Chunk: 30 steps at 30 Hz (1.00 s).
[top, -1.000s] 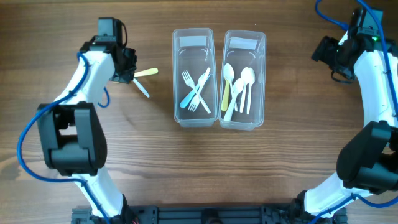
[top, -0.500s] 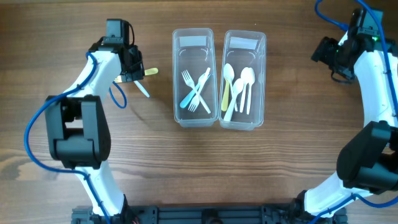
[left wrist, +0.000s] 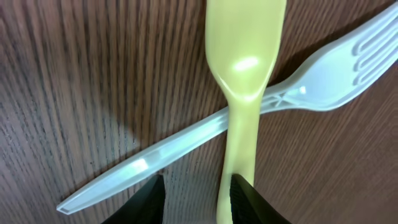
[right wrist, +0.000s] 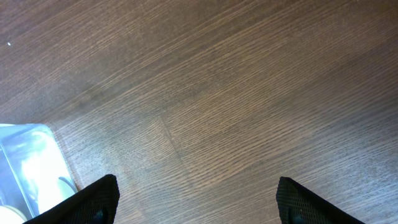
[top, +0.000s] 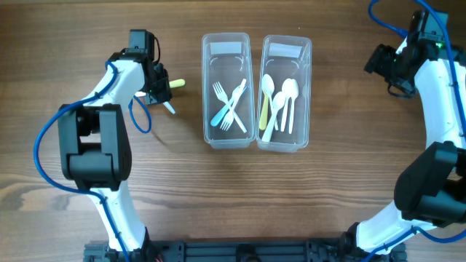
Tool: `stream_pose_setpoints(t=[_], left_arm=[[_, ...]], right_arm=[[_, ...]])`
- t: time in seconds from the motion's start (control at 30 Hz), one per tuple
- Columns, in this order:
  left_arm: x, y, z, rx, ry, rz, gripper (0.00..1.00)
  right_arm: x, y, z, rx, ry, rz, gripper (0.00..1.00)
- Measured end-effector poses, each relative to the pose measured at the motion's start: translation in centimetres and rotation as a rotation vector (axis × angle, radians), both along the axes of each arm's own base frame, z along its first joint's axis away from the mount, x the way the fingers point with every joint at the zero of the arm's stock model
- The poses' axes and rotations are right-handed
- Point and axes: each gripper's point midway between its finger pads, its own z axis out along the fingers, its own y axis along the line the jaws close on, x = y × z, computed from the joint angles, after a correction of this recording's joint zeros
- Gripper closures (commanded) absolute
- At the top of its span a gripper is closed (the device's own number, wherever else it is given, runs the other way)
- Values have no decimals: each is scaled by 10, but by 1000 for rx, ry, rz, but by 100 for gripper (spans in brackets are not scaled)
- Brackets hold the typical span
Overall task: Pack container
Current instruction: 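Grasp the yellow fork together with a white fork, left gripper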
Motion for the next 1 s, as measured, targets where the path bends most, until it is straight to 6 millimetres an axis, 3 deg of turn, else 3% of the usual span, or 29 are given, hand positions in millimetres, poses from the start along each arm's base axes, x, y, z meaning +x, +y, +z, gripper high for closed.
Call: stream_pose_setpoints(t=[0.13, 0.33, 0.53, 0.67, 1.0], left_arm=[[1, 15, 0, 11, 0, 34, 51], [6, 33, 1, 25, -18, 74, 52], [4, 33, -1, 25, -8, 75, 66], [2, 33, -2, 25, 1, 76, 67], [5, 33, -4, 13, 2, 79, 85]], right_arm=[[0, 0, 0, 0, 0, 0, 19], [0, 0, 0, 0, -1, 0, 20], [0, 0, 0, 0, 0, 0, 20], [0, 0, 0, 1, 2, 0, 20], [-1, 0, -1, 2, 6, 0, 21]])
